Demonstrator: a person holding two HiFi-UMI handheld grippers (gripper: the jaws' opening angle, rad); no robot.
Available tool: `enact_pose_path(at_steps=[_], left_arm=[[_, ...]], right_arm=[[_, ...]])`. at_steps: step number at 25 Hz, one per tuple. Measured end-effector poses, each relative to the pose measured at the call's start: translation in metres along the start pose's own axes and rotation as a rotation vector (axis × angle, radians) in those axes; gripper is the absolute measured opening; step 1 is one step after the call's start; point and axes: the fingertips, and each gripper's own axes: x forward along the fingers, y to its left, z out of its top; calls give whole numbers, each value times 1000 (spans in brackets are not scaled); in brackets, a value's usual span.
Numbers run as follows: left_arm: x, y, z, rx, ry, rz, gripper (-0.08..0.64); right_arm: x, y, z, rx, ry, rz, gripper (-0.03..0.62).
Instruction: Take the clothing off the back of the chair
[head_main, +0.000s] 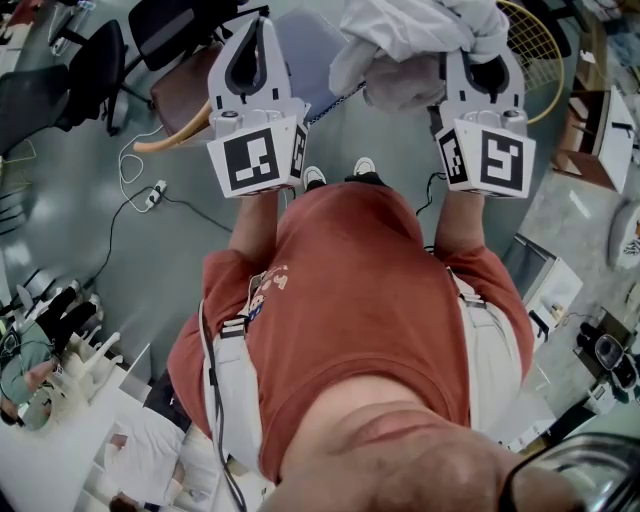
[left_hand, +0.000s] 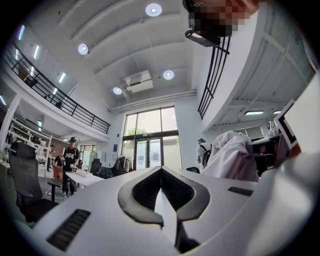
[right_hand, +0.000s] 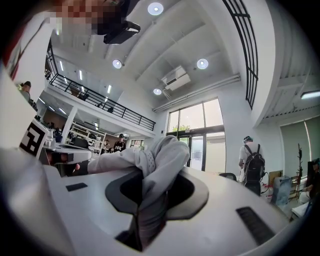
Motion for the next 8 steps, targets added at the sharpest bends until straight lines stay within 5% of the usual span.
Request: enact_pose_path(at_steps=[8], left_arm=[[3,-5,2,9,4,-7,15]], right_arm=[[1,-3,-6,-9,17,-5,94]])
